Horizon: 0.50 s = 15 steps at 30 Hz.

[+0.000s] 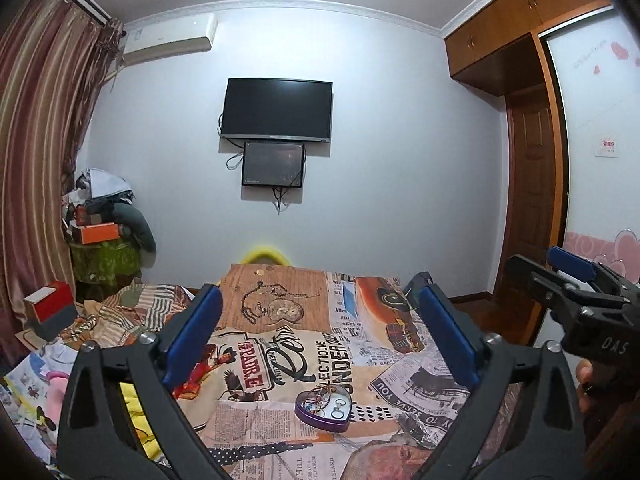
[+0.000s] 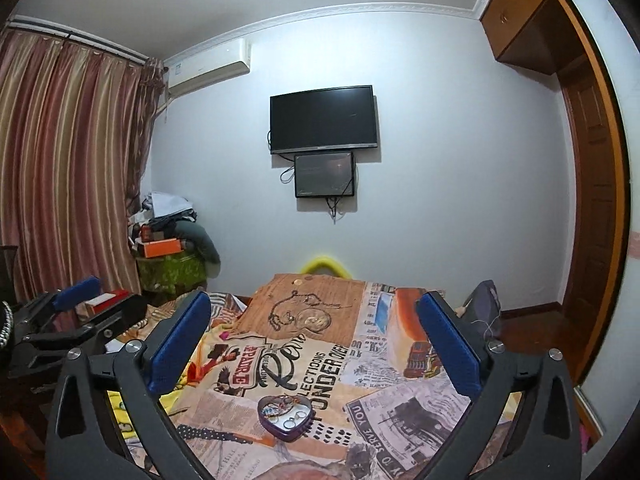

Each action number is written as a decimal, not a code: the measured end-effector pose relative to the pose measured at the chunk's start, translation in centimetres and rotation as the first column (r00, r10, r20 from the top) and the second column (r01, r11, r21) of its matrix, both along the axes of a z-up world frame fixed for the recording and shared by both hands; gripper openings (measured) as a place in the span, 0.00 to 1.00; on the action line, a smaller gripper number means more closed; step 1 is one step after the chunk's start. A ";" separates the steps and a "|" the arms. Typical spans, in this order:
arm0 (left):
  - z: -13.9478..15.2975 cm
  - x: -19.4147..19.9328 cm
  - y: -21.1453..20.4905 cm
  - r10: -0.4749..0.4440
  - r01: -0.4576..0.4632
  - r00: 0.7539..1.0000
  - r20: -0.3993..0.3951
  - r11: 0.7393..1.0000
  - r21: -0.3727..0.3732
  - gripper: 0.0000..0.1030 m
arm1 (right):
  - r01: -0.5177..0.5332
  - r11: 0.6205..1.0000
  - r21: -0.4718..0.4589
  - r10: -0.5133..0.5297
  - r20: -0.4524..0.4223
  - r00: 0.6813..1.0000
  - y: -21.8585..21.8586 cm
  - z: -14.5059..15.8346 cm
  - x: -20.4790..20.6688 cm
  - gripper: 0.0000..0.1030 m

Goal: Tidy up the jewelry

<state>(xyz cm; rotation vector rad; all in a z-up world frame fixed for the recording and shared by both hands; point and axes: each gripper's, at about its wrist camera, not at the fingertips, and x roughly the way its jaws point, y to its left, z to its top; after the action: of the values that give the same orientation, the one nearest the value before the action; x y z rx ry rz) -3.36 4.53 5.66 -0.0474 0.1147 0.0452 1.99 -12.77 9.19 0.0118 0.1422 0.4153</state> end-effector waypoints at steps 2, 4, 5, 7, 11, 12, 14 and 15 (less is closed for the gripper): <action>-0.1 -0.1 -0.3 0.009 -0.009 1.000 0.007 1.000 0.012 0.99 | 0.001 1.000 -0.002 -0.001 -0.002 1.000 -0.4 -0.2 -0.4 1.00; -0.2 -0.4 -0.7 0.013 -0.013 1.000 0.008 1.000 0.022 0.99 | -0.003 1.000 -0.001 0.003 -0.006 1.000 -0.4 -0.4 -0.5 1.00; -0.2 -0.6 -1.1 0.012 -0.012 1.000 0.007 1.000 0.025 0.99 | -0.004 1.000 -0.004 0.004 -0.008 1.000 -0.4 -0.5 -0.5 1.00; -0.4 -0.8 -1.3 0.009 -0.009 1.000 0.003 1.000 0.028 0.99 | -0.007 1.000 -0.005 0.007 -0.010 1.000 -0.7 -0.8 -0.9 1.00; -0.7 -0.6 -1.4 0.007 -0.007 1.000 -0.005 0.999 0.032 0.99 | -0.006 1.000 0.000 0.006 -0.012 1.000 -1.1 -0.9 -1.4 1.00; -0.7 -0.6 -1.4 0.008 -0.008 1.000 -0.006 0.999 0.032 0.99 | -0.006 1.000 0.000 0.006 -0.013 1.000 -1.2 -0.8 -1.5 1.00; -0.8 -0.4 -1.4 0.006 -0.006 1.000 -0.012 0.999 0.031 0.99 | -0.008 1.000 0.003 0.008 -0.019 1.000 -1.3 -0.8 -1.4 1.00; -0.9 -0.4 -1.5 0.007 -0.006 1.000 -0.014 0.999 0.032 0.99 | -0.008 1.000 0.004 0.008 -0.021 1.000 -1.3 -0.8 -1.5 1.00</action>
<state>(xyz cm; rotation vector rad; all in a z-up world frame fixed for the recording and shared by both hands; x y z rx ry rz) -3.71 3.07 4.80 -0.0156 0.1281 0.0539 0.53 -14.07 8.36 0.0192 0.1624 0.4237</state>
